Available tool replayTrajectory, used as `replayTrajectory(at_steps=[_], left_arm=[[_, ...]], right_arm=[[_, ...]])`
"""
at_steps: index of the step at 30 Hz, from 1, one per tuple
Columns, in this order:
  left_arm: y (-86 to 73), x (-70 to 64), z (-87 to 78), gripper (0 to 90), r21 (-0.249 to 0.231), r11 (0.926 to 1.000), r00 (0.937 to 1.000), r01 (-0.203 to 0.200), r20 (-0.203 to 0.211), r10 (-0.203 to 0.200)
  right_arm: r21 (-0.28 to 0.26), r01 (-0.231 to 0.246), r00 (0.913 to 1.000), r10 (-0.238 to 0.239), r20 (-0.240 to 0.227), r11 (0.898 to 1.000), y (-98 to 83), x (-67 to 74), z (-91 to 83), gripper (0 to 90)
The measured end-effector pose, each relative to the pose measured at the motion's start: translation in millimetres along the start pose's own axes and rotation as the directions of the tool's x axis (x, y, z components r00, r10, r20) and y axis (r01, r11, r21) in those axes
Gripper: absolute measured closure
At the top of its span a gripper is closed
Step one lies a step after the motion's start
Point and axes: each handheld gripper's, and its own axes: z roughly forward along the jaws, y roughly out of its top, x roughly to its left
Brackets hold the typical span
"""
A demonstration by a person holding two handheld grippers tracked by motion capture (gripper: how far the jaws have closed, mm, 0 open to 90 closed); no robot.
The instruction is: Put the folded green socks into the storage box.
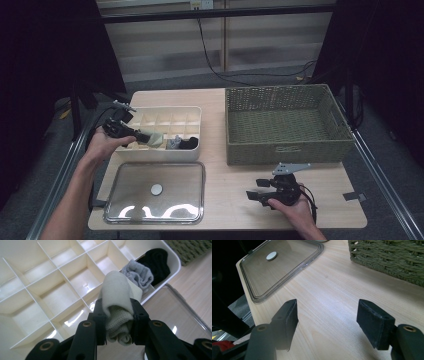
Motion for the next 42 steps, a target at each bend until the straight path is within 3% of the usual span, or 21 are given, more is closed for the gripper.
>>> replayTrajectory(at_steps=[1,3,6,9,15,20,23,27,31,35,39,42], left_arm=[[0.6,-0.9,2.8,70.8,0.007,0.9998,0.9999,0.017,0.002,-0.017],[2.3,0.1,6.2,70.7,0.043,0.9991,1.0000,0.000,-0.005,0.000],[3.8,0.5,11.8,70.7,0.052,0.9983,0.9996,0.024,-0.015,-0.023],[5.7,1.7,14.5,70.8,0.083,0.9965,0.9998,0.008,-0.019,-0.007],[6.4,5.4,23.2,70.7,0.116,0.9930,0.9996,0.024,-0.020,-0.022],[7.1,5.5,31.4,70.6,0.144,0.9894,0.9993,0.015,-0.037,-0.010],[10.4,3.1,38.2,70.6,0.182,0.9833,0.9988,0.005,-0.048,0.004],[13.4,2.0,43.2,69.7,0.207,0.9781,0.9984,0.017,-0.056,-0.006],[17.0,1.1,48.0,66.7,0.215,0.9763,0.9984,0.023,-0.055,-0.011],[21.4,-2.4,50.9,60.2,0.196,0.9802,0.9974,0.030,-0.071,-0.017],[25.1,-4.9,56.6,66.5,0.189,0.9818,0.9972,0.021,-0.074,-0.007],[25.9,-4.7,61.7,69.2,0.214,0.9767,0.9968,0.020,-0.080,-0.003]], right_arm=[[0.000,-0.001,1.0000,0.001,0.002,1.000,-0.1,0.0,0.0,33.1],[0.003,-0.004,1.0000,0.004,0.002,1.000,-0.2,0.0,0.5,33.1],[0.003,-0.006,1.0000,0.006,-0.001,1.000,-0.2,-0.2,0.6,33.1],[0.002,-0.007,1.0000,0.007,-0.002,1.000,-0.1,-0.7,0.4,33.1],[0.002,-0.007,1.0000,0.007,-0.003,1.000,-0.1,-0.9,0.5,33.0],[0.007,-0.011,0.9999,0.011,-0.003,1.000,0.0,-1.4,1.2,32.4],[0.010,-0.008,1.0000,0.008,-0.003,1.000,-0.1,-1.2,2.0,32.4],[0.011,-0.007,1.0000,0.007,-0.001,1.000,-0.2,-1.5,2.3,32.1],[0.012,-0.005,1.0000,0.005,-0.007,1.000,-0.6,-0.9,2.5,32.0],[0.019,-0.009,0.9999,0.010,-0.006,1.000,-0.7,-0.9,2.7,31.8],[0.021,-0.014,0.9999,0.015,-0.007,1.000,-0.8,-0.9,2.7,31.5],[0.023,-0.013,0.9999,0.013,-0.007,1.000,-1.0,-1.2,3.0,31.3]])
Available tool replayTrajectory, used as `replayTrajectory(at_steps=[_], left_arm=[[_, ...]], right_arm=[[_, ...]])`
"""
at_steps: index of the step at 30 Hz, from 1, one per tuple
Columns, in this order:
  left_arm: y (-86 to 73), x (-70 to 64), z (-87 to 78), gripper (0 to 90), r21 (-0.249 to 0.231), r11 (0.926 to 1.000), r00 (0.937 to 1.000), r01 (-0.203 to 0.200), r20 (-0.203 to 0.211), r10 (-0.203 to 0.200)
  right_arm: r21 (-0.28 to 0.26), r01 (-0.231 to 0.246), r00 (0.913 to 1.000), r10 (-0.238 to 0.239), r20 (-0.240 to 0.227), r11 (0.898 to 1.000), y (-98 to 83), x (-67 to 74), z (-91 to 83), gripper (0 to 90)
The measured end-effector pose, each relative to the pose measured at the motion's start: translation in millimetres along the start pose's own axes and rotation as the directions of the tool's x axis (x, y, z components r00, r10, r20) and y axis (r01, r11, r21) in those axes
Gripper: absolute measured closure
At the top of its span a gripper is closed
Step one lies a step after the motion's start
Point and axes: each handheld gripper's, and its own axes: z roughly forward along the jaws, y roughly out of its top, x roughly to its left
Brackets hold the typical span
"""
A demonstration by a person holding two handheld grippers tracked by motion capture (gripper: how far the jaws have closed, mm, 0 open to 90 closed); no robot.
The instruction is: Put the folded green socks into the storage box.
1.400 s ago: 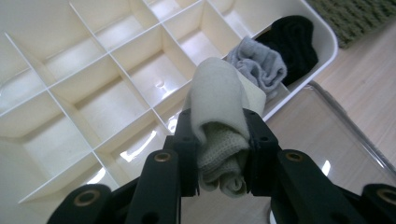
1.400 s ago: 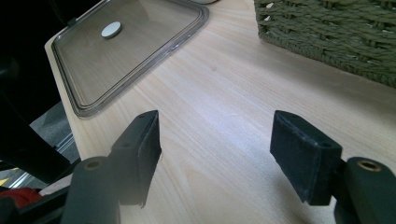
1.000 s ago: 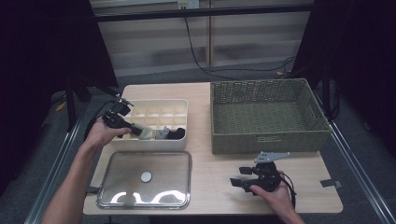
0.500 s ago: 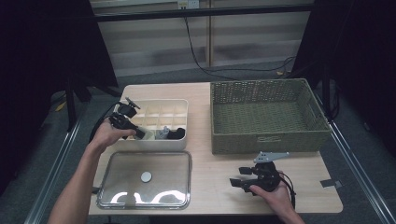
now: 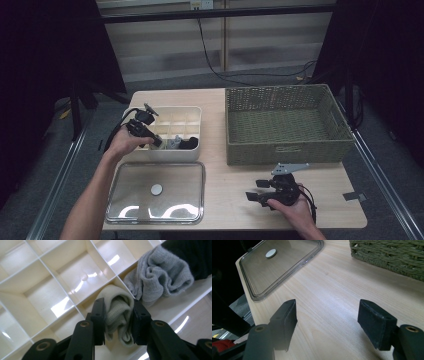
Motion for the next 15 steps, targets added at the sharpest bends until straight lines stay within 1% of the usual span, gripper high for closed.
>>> replayTrajectory(at_steps=[1,2,4,7,8,9,10,11,12,14,15], left_arm=[[0.2,0.0,0.8,69.6,0.001,1.0000,1.0000,0.004,-0.004,-0.004],[0.5,0.7,1.9,69.9,0.002,1.0000,1.0000,-0.003,0.007,0.003],[0.8,0.6,2.8,70.2,-0.001,1.0000,1.0000,-0.001,0.004,0.001],[2.4,-0.1,9.2,70.6,0.015,0.9999,0.9999,-0.002,-0.013,0.002],[2.4,-0.1,9.2,70.6,0.015,0.9999,0.9999,-0.002,-0.013,0.002],[3.6,1.8,13.9,70.8,0.034,0.9994,0.9999,0.000,-0.016,0.001],[3.6,1.8,13.9,71.0,0.034,0.9994,0.9999,0.000,-0.016,0.001],[4.2,4.2,17.8,71.2,0.033,0.9994,0.9999,0.007,-0.011,-0.007],[4.4,4.7,19.2,71.2,0.033,0.9994,1.0000,0.005,-0.003,-0.005],[4.7,4.5,20.3,71.3,0.034,0.9994,1.0000,0.003,-0.002,-0.003],[5.1,5.2,21.8,71.3,0.045,0.9990,1.0000,0.002,0.002,-0.002]], right_arm=[[0.001,0.000,1.0000,0.000,0.001,1.000,-0.1,0.0,0.2,31.3],[0.000,0.003,1.0000,-0.003,0.000,1.000,-0.2,-0.3,0.6,31.2],[0.002,0.002,1.0000,-0.002,-0.002,1.000,-0.3,-0.3,0.7,31.2],[0.003,0.006,1.0000,-0.006,-0.002,1.000,-0.6,-0.6,1.4,31.0],[0.003,0.006,1.0000,-0.006,-0.002,1.000,-0.6,-0.6,1.4,31.0],[0.005,0.001,1.0000,-0.001,0.000,1.000,-0.8,-0.2,1.0,31.0],[0.005,0.001,1.0000,-0.001,0.000,1.000,-0.8,-0.2,1.0,31.0],[0.006,-0.005,1.0000,0.005,0.000,1.000,-1.0,-0.4,0.7,31.0],[0.005,-0.006,1.0000,0.006,0.000,1.000,-1.0,-0.6,0.6,31.0],[0.002,-0.004,1.0000,0.004,-0.001,1.000,-0.9,-1.2,0.5,31.0],[0.003,-0.008,1.0000,0.008,0.001,1.000,-0.7,-1.9,1.1,30.7]])
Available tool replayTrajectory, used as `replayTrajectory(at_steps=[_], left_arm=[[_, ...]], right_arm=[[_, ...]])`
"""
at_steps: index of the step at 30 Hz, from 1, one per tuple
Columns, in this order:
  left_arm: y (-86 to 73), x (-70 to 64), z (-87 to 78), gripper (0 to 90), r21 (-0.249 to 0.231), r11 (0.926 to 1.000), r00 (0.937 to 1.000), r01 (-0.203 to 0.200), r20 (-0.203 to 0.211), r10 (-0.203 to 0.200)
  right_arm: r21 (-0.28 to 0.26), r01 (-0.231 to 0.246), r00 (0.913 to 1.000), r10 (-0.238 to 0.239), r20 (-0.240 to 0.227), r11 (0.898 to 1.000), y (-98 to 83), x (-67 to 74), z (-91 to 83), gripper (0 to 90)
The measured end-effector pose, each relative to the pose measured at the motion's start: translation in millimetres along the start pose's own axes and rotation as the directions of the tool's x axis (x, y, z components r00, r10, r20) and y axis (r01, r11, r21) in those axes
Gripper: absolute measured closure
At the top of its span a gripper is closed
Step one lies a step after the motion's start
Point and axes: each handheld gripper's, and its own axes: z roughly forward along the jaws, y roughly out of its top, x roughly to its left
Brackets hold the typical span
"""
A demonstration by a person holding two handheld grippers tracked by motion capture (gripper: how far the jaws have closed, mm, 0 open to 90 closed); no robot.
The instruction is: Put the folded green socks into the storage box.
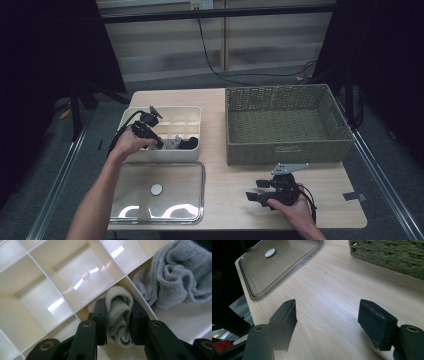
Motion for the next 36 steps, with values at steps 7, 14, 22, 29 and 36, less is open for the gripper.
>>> replayTrajectory(at_steps=[7,14,22,29,36], left_arm=[[-2.6,2.6,7.7,71.7,0.027,0.9996,0.9995,0.004,0.031,-0.004],[-5.1,3.4,7.9,71.3,0.017,0.9997,0.9987,0.015,0.047,-0.016],[-17.8,11.0,0.2,58.0,-0.076,0.9966,0.9922,0.032,0.123,-0.023],[-25.8,9.6,-9.7,47.4,-0.154,0.9877,0.9902,0.030,0.140,-0.008],[-37.4,15.7,-28.1,41.4,-0.270,0.9583,0.9889,0.093,0.137,-0.057]], right_arm=[[-0.001,-0.001,1.0000,0.001,-0.002,1.000,0.1,-0.6,0.4,30.5],[0.000,-0.004,1.0000,0.004,-0.002,1.000,1.0,-0.8,1.4,30.5],[-0.011,-0.004,1.0000,0.004,0.006,1.000,2.3,-0.9,0.2,30.3],[-0.022,-0.018,0.9998,0.018,0.012,1.000,2.8,-2.9,-1.1,30.3],[-0.024,-0.013,0.9999,0.013,0.008,1.000,3.0,-3.0,0.7,31.0]])
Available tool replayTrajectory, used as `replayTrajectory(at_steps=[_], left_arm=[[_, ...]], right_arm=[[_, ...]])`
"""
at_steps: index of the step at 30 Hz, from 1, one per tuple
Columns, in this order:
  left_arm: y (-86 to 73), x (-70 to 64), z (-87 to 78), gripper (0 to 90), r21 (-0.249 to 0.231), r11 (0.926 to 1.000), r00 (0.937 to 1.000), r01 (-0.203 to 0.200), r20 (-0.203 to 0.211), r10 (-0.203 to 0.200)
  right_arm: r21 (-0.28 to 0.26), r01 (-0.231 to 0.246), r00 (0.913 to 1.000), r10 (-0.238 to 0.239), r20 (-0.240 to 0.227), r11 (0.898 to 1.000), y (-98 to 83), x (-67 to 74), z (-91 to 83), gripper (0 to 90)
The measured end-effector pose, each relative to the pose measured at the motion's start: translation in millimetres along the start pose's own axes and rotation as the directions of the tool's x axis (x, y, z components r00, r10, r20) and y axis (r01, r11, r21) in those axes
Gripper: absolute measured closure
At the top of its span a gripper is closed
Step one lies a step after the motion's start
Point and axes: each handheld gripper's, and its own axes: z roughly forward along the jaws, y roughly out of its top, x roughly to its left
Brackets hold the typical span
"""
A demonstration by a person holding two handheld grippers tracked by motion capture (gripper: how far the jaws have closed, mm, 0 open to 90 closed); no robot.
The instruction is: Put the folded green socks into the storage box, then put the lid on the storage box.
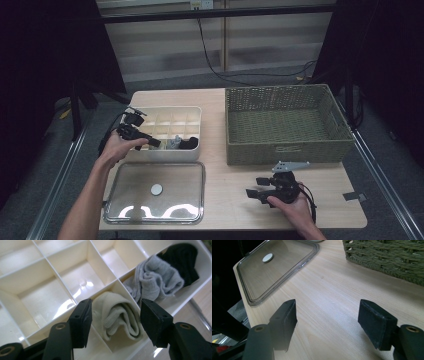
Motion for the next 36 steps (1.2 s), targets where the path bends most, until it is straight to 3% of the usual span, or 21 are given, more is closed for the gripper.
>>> replayTrajectory(at_steps=[1,5,7,11,12,16,20,28,32,36], left_arm=[[-1.0,1.3,-3.8,39.2,-0.010,0.9998,0.9999,-0.016,0.005,0.016],[-4.1,0.1,-9.5,36.7,-0.059,0.9982,0.9998,-0.014,0.016,0.015],[-10.3,-1.8,-16.5,36.7,-0.117,0.9929,0.9997,-0.019,0.013,0.020],[-15.5,-0.4,-22.9,34.9,-0.157,0.9875,0.9996,0.002,0.028,0.002],[-19.2,0.7,-29.3,35.0,-0.183,0.9832,0.9994,0.001,0.035,0.006],[-27.4,-4.1,-39.0,35.0,-0.201,0.9792,0.9990,-0.027,0.029,0.033],[-34.5,-6.4,-43.5,35.9,-0.220,0.9752,0.9988,-0.030,0.030,0.037],[-64.0,-9.2,-58.4,40.2,-0.267,0.9637,0.9990,-0.003,0.043,0.015],[-76.4,-12.5,-61.7,36.6,-0.266,0.9640,0.9991,-0.011,0.037,0.022],[-99.9,-14.7,-62.4,34.9,-0.273,0.9620,0.9994,0.012,0.035,-0.003]], right_arm=[[0.002,-0.001,1.0000,0.001,0.002,1.000,0.0,0.0,0.1,31.0],[-0.001,0.002,1.0000,-0.002,0.007,1.000,0.6,0.0,0.8,31.0],[-0.008,0.006,0.9999,-0.006,0.012,1.000,2.0,0.3,1.7,30.9],[-0.004,0.014,0.9998,-0.014,0.016,1.000,5.8,0.5,4.6,30.8],[0.001,0.022,0.9997,-0.022,0.010,1.000,8.9,2.2,6.7,30.8],[-0.002,0.029,0.9996,-0.029,0.006,1.000,15.8,3.5,12.0,30.0],[0.000,0.043,0.9991,-0.043,0.003,0.999,21.4,6.7,16.6,30.0],[0.039,0.071,0.9973,-0.070,-0.022,0.997,33.9,18.2,34.1,29.9],[0.045,0.079,0.9961,-0.077,-0.043,0.996,39.7,20.8,41.9,31.5],[0.057,0.092,0.9943,-0.089,-0.059,0.994,48.0,29.4,57.2,32.5]])
